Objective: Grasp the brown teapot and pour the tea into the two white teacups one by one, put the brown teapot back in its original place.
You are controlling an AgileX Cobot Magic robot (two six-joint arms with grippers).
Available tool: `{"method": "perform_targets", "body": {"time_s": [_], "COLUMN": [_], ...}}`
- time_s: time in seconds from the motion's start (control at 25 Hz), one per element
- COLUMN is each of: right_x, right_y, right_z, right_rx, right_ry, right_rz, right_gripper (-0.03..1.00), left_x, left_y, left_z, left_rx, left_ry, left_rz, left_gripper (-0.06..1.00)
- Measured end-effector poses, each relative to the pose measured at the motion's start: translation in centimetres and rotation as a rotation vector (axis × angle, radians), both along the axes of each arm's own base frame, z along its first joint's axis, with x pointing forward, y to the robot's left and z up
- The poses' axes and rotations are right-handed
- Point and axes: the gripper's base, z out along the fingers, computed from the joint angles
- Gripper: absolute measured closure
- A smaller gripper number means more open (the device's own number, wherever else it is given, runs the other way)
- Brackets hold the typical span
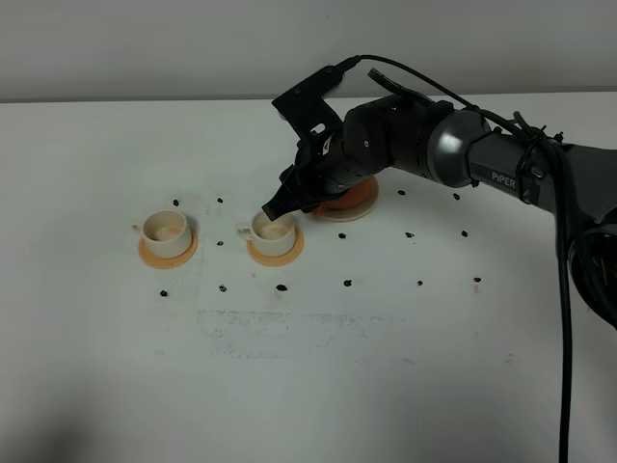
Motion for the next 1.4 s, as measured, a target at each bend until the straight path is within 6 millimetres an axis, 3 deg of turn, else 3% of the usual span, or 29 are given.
{"method": "perform_targets", "body": {"time_s": [1.4], "right_x": [-0.7], "right_y": [-0.2], "right_z": [1.0], "right_rx": [-0.047], "right_ry": [0.040], "right_rz": [0.025], "right_gripper": [0.60], "left_x": [0.0], "left_y": [0.0], "left_z": [0.0], "left_rx": [0.000], "left_ry": [0.000], "left_rz": [0.000], "left_gripper": [0.78]}}
